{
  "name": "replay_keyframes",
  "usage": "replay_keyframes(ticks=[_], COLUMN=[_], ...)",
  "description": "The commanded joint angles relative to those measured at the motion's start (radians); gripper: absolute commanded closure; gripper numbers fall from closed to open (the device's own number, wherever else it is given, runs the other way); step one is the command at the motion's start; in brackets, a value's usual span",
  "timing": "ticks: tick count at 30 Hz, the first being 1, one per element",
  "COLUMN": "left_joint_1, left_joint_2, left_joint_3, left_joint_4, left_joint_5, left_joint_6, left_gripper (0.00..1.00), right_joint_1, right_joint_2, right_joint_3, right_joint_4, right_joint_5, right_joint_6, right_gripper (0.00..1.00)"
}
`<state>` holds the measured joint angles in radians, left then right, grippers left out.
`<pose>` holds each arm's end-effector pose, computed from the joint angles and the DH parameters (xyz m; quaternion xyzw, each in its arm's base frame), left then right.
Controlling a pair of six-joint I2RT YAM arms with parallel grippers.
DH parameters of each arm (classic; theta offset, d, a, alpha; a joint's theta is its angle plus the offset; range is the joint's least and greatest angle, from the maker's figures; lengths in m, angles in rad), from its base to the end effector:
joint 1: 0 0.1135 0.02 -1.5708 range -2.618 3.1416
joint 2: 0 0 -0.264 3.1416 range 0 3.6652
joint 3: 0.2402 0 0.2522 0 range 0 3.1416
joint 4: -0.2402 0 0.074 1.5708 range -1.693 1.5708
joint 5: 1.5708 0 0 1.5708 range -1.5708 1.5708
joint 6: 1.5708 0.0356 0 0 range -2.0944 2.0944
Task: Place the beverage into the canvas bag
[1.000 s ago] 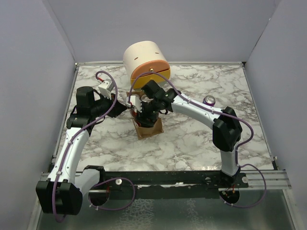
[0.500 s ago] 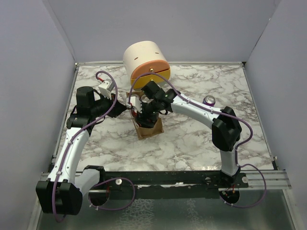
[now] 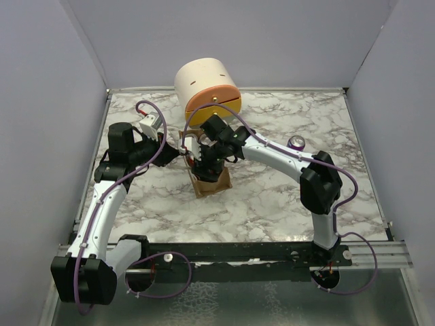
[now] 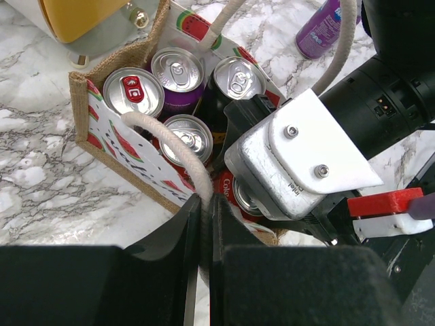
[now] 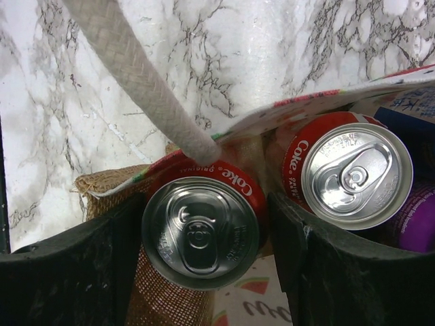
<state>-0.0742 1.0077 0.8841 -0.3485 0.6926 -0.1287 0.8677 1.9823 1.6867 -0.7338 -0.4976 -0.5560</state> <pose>0.2176 -0.0390 0.3200 0.1553 0.8068 -0.3377 0.4593 0.2661 0.3403 0.2513 -0.6599 0.6641 0.2746 0.2192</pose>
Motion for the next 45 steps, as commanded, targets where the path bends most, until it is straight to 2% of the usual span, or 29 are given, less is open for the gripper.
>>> replay_keyframes(ticks=[1, 6, 11, 29, 45], left_joint_1=[-0.004, -0.004, -0.003, -0.004, -0.004], left_joint_2=[-0.011, -0.008, -0.011, -0.028, -0.039], left_joint_3=[0.006, 0.010, 0.007, -0.005, 0.002], left_joint_4=[0.007, 0.004, 0.003, 0.005, 0.006], left_joint_5=[0.034, 0.038, 0.037, 0.032, 0.023], left_joint_6=[0.005, 0.006, 0.008, 0.014, 0.006], left_gripper=[1.00, 1.00, 1.00, 1.00, 1.00], right_joint_1=[0.020, 0.024, 0.024, 0.024, 0.021], right_joint_2=[0.002, 0.000, 0.001, -0.117, -0.378], right_joint_3=[-0.006, 0.003, 0.021, 0.140, 0.112], right_joint_4=[-0.029, -0.036, -0.039, -0.013, -0.054], right_joint_5=[-0.053, -0.048, -0.045, -0.010, 0.120], right_joint_6=[-0.010, -0.010, -0.004, 0.063, 0.023], right_gripper=[0.28, 0.26, 0.31, 0.32, 0.30])
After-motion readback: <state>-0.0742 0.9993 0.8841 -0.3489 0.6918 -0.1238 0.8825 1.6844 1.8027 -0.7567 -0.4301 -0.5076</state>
